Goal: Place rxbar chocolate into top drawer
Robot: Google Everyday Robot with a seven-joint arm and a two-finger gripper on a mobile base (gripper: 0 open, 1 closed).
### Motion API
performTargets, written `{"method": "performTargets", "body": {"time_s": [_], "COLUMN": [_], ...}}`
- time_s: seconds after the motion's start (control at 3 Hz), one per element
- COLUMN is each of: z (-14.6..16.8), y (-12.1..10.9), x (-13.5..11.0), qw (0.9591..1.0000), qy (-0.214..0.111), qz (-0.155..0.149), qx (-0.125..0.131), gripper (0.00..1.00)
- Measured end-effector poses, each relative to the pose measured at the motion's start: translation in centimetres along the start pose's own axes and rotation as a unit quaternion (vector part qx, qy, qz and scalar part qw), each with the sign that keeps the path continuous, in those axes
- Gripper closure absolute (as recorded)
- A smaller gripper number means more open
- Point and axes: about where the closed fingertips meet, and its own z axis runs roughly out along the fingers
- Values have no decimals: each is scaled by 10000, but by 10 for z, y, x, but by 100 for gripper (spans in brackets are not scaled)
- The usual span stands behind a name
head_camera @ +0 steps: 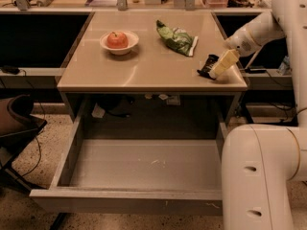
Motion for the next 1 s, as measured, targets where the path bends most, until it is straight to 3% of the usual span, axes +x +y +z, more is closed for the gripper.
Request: {"method": "performTargets", "body": {"time_s": [0.33, 0.67, 1.0], "z": [5, 5, 8], "y": [-3, -3, 15], "x": [1, 1, -1], "qw": [9998, 9998, 9991], "qy": [-10, -10, 39], "qz": [-215, -214, -253], "qx": [28, 27, -327], "gripper": [0, 0, 0]}}
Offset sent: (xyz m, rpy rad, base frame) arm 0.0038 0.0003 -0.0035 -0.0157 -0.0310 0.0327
